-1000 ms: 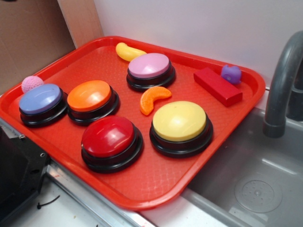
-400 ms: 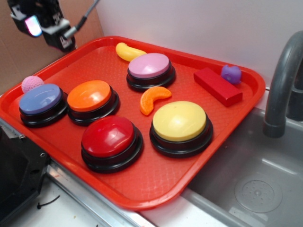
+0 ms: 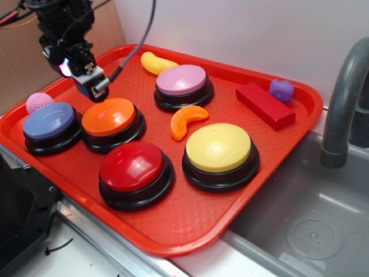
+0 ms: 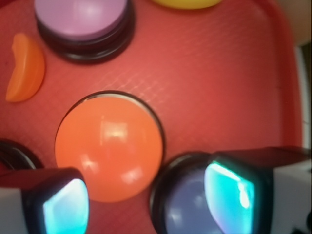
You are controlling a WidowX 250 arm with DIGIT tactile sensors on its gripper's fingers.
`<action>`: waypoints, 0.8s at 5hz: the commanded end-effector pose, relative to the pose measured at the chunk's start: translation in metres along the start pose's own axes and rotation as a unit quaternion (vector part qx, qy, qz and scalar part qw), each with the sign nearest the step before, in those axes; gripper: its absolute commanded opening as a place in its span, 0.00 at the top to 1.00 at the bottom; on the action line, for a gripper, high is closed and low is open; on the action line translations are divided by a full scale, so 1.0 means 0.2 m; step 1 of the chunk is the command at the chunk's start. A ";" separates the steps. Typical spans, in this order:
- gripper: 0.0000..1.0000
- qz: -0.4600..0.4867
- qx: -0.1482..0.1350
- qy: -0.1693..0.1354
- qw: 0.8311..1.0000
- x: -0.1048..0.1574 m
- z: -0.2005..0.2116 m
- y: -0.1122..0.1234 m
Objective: Push the orange button.
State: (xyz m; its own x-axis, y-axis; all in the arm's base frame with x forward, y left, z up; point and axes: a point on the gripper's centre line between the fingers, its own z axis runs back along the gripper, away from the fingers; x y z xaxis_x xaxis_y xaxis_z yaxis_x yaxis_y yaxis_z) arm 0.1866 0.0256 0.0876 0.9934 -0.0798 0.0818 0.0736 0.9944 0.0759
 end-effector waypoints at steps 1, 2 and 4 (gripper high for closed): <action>0.00 -0.024 -0.008 0.004 1.000 0.11 -0.13 -0.03; 0.00 -0.030 -0.011 0.020 0.999 0.12 -0.19 -0.05; 0.00 -0.010 -0.004 0.053 0.999 0.12 -0.18 -0.04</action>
State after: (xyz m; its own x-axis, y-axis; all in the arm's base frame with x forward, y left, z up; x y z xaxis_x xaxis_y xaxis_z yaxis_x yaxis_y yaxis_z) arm 0.2131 0.0148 0.0479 0.9947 -0.0950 -0.0395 0.0973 0.9934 0.0603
